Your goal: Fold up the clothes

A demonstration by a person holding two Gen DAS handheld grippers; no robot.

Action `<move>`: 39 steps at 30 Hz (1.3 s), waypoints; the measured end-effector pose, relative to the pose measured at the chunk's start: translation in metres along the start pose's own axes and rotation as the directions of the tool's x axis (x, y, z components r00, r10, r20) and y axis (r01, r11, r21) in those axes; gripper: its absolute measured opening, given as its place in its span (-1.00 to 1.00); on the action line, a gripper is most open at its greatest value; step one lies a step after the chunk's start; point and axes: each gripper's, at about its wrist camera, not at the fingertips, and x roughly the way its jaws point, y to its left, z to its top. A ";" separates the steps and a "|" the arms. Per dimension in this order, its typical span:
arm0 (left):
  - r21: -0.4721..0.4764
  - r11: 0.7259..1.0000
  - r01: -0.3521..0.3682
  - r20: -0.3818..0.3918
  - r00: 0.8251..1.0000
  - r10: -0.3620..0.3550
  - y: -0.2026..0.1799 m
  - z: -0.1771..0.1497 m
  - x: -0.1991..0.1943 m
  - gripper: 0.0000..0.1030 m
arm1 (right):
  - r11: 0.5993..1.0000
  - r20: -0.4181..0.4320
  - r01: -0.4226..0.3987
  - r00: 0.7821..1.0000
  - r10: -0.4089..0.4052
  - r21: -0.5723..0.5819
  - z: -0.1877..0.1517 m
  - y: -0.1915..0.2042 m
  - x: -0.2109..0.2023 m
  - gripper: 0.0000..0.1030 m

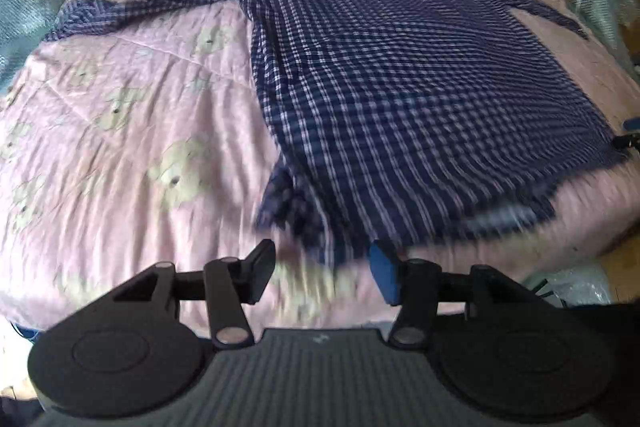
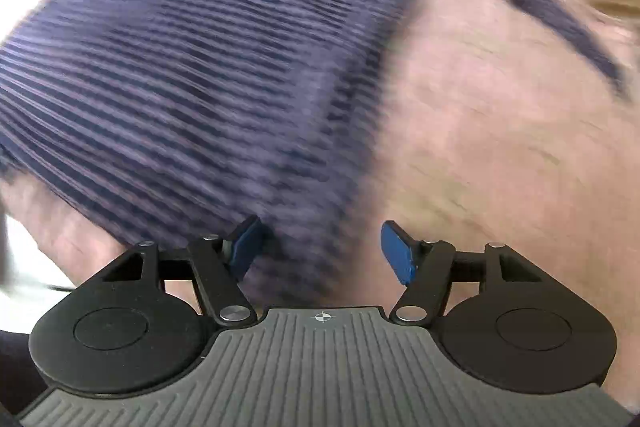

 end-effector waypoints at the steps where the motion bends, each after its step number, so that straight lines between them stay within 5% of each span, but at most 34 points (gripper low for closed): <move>1: 0.040 0.999 -0.027 0.019 0.999 0.026 -0.007 -0.005 -0.004 0.16 | 1.000 0.003 0.010 1.000 -0.010 0.011 -0.007 0.004 -0.004 0.14; 4: 0.212 0.958 -0.191 0.075 0.981 0.179 -0.037 -0.012 0.003 0.15 | 0.999 0.014 0.031 0.999 -0.031 0.041 -0.025 0.020 -0.015 0.12; 7: 0.294 0.925 -0.240 0.129 0.969 0.210 -0.050 -0.007 0.016 0.03 | 0.999 0.068 -0.047 0.997 0.048 -0.021 -0.022 0.065 -0.034 0.30; 8: 0.298 0.925 -0.237 0.142 0.969 0.203 -0.050 -0.006 0.020 -0.09 | 0.996 0.082 -0.068 0.994 0.073 -0.059 -0.022 0.082 -0.043 0.32; 10: 0.286 0.935 -0.211 0.138 0.974 0.177 -0.047 -0.004 0.024 -0.90 | 0.986 0.103 -0.098 0.988 0.112 -0.136 -0.014 0.113 -0.057 0.38; 13: 0.158 0.981 -0.116 0.147 0.985 0.093 -0.032 0.007 0.008 -0.89 | 0.951 0.154 -0.141 0.970 0.188 -0.276 0.008 0.162 -0.078 0.38; 16: -0.033 0.998 0.051 0.155 0.987 -0.045 -0.013 0.013 -0.012 -0.89 | 0.856 0.244 -0.193 0.908 0.341 -0.480 0.025 0.221 -0.112 0.55; 19: -0.183 0.963 0.196 0.153 0.974 -0.169 0.011 0.018 -0.026 -0.89 | 0.714 0.325 -0.098 0.842 0.431 -0.693 0.031 0.283 -0.128 0.68; 22: -0.273 0.924 0.268 0.148 0.961 -0.235 0.026 0.024 -0.031 -0.89 | 0.609 0.338 -0.005 0.829 0.446 -0.793 0.039 0.322 -0.120 0.59; 23: -0.327 0.897 0.297 0.142 0.954 -0.264 0.034 0.024 -0.029 -0.89 | 0.586 0.331 0.008 0.832 0.446 -0.811 0.042 0.331 -0.114 0.48; 25: -0.483 0.809 0.336 0.129 0.941 -0.314 0.055 0.018 -0.021 -0.88 | 0.579 0.292 -0.012 0.855 0.429 -0.816 0.054 0.337 -0.102 -0.41; 27: -0.631 0.688 0.358 0.127 0.923 -0.363 0.076 0.009 -0.012 -0.89 | 0.586 0.228 -0.092 0.864 0.449 -0.805 0.063 0.335 -0.095 -0.49; 29: -0.776 0.526 0.349 0.133 0.905 -0.404 0.098 -0.016 0.001 -0.88 | 0.597 0.148 -0.212 0.856 0.496 -0.774 0.071 0.328 -0.093 -0.44; 30: -0.808 0.501 0.309 0.104 0.912 -0.396 0.103 -0.028 0.008 -0.88 | 0.600 0.109 -0.270 0.847 0.519 -0.753 0.075 0.324 -0.092 -0.37; 32: -0.829 0.518 0.214 0.024 0.937 -0.348 0.106 -0.047 0.016 -0.97 | 0.597 0.032 -0.379 0.826 0.563 -0.708 0.082 0.317 -0.089 -0.29; 34: -0.824 0.525 0.213 0.040 0.946 -0.321 0.106 -0.054 0.009 -0.91 | 0.586 -0.023 -0.422 0.824 0.566 -0.692 0.074 0.312 -0.079 -0.25; 35: -0.805 0.554 0.213 0.050 0.954 -0.295 0.104 -0.055 0.002 -0.91 | 0.587 -0.038 -0.439 0.821 0.569 -0.680 0.070 0.308 -0.075 -0.24; 37: -0.696 0.689 0.201 0.080 0.976 -0.203 0.090 -0.044 -0.023 -0.71 | 0.598 -0.032 -0.480 0.795 0.605 -0.642 0.070 0.293 -0.076 -0.04; 39: -0.503 0.854 0.132 0.103 0.990 -0.092 0.066 -0.026 -0.039 -0.38 | 0.610 0.005 -0.523 0.757 0.653 -0.595 0.074 0.276 -0.082 0.19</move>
